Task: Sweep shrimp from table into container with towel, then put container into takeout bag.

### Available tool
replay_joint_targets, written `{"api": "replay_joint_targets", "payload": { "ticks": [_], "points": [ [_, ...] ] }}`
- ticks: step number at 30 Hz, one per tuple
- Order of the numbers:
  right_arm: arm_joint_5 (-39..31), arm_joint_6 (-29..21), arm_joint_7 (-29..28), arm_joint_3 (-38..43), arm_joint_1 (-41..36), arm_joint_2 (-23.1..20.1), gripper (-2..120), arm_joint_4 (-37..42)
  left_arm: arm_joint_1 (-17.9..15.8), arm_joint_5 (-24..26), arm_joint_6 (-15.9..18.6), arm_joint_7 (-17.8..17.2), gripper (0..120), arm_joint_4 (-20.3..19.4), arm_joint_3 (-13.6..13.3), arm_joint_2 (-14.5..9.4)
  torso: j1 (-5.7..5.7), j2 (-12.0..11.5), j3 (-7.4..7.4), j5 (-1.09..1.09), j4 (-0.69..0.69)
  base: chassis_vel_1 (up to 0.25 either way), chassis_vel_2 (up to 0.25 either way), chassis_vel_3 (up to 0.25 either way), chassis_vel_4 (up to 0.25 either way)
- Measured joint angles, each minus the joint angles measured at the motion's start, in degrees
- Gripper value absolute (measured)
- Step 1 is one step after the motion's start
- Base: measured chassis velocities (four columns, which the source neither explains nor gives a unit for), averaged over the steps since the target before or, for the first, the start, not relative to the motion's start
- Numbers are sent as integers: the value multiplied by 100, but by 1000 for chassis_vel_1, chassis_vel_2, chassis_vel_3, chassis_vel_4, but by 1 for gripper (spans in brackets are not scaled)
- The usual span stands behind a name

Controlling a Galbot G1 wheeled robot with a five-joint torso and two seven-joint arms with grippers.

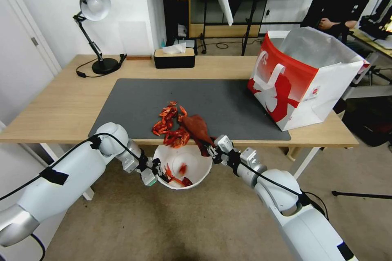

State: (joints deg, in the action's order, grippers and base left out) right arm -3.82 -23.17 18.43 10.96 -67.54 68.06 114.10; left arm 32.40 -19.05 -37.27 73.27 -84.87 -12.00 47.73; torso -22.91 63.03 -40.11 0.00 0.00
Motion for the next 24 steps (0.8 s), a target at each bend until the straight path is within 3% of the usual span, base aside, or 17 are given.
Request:
{"api": "replay_joint_targets", "payload": {
  "ticks": [24],
  "points": [
    [215, 118, 91, 20, -495, -8, 7, 369, 29, -5, 5, 9, 0, -29, 35, -51, -1, 0, 0, 0, 0, 0, 0, 0, 0]
  ]
}}
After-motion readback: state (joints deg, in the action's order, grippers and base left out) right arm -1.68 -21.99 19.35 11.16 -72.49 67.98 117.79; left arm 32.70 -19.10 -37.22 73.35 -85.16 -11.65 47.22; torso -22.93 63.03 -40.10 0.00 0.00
